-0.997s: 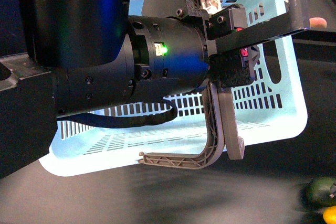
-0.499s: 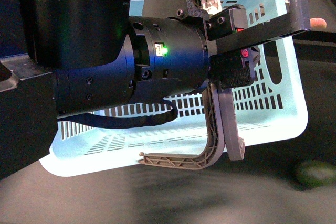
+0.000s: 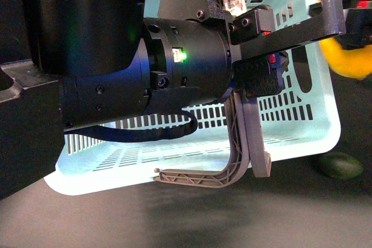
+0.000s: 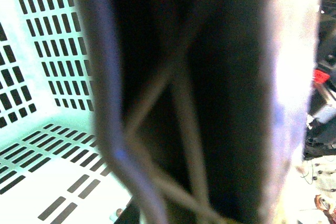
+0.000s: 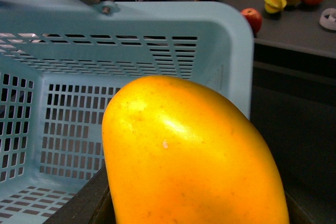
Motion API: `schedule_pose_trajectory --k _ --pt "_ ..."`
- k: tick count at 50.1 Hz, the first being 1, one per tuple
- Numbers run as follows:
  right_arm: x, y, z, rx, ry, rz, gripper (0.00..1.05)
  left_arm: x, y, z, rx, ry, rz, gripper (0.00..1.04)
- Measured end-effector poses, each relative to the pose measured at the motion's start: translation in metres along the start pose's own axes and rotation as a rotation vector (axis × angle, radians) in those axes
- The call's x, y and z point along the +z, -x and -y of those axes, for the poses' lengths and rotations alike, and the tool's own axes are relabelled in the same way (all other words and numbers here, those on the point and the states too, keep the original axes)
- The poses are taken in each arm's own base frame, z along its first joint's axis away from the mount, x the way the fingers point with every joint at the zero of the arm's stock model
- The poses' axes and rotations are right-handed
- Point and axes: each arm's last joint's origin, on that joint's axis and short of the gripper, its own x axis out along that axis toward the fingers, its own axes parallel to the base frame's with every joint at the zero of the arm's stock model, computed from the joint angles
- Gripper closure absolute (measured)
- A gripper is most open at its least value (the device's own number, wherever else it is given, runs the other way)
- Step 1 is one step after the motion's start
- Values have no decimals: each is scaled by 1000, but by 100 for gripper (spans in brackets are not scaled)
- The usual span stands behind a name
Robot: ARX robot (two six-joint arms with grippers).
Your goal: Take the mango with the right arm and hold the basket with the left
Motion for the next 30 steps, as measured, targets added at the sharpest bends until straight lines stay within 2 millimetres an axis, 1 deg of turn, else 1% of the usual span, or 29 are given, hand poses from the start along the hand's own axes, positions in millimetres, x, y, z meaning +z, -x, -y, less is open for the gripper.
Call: schedule_pose_trajectory --k 6,10,11,12,16,22,26,29,30 --pt "-2 -23 -8 -4 -13 -6 47 0 0 0 0 2 0 89" --pt "-4 -32 -10 -2 -18 -1 47 0 0 0 0 1 0 89" --pt "-4 -33 -11 -1 -17 0 46 0 0 0 0 1 0 89" --pt "-5 -36 -11 -3 -19 3 42 0 0 0 0 1 0 89" --pt "-7 -42 -12 -20 -31 9 31 0 0 0 0 1 0 89" --pt "-5 -43 -12 -47 -45 37 18 0 0 0 0 1 0 89" --pt "-1 -37 -9 -82 -82 80 7 0 0 0 -2 2 -2 89" --pt "0 -28 -6 -113 -96 99 7 -1 0 0 -10 4 -13 89" --pt "0 -23 -5 -132 -103 107 8 -1 0 -1 -7 8 -12 89"
